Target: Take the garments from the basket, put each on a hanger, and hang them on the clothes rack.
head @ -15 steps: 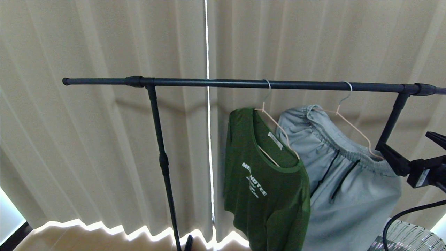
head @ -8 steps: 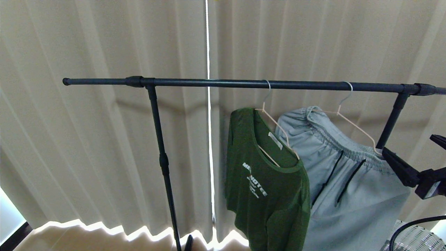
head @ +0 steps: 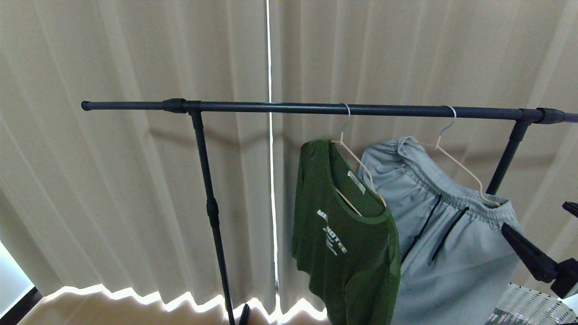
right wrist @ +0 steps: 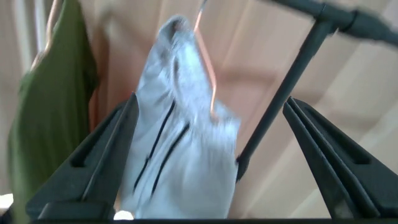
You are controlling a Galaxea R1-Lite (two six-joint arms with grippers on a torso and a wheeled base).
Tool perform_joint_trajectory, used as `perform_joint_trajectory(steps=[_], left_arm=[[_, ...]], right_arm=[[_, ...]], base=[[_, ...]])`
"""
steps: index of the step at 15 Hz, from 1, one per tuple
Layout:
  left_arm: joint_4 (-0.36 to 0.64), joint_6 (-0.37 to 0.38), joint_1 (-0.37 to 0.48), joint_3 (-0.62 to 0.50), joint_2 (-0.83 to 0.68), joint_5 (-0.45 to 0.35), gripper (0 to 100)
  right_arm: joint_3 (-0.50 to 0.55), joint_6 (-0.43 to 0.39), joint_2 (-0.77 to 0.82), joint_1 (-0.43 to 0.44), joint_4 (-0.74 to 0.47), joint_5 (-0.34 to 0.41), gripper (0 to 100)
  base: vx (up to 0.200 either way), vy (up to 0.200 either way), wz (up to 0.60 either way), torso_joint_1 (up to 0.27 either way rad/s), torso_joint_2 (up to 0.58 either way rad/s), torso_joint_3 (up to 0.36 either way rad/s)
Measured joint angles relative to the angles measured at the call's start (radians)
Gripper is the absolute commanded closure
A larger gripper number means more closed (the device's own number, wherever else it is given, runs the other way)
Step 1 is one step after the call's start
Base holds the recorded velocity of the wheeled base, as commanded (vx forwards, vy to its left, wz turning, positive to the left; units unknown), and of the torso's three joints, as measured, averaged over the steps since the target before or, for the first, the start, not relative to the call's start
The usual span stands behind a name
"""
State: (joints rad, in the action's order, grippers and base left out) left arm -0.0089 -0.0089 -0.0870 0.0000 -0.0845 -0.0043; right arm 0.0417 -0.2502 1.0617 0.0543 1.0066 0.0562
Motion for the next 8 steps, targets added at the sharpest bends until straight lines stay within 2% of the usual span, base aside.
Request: perform_joint_trajectory(steps=[2,8], left_arm=[[0.0,0.0,0.0,0.0,0.0,0.0,0],[0.0,-0.001,0.0,0.0,0.0,0.0,0]], right_arm=[[-0.031,-0.026,-0.04,0.015,-0.09,0.016,0],[-0.015,-0.145,-0.287,0.027,-0.644,0.021,0]], base=[[0.0,0.0,0.0,0.0,0.0,0.0],[0.0,0.0,0.0,0.0,0.0,0.0]])
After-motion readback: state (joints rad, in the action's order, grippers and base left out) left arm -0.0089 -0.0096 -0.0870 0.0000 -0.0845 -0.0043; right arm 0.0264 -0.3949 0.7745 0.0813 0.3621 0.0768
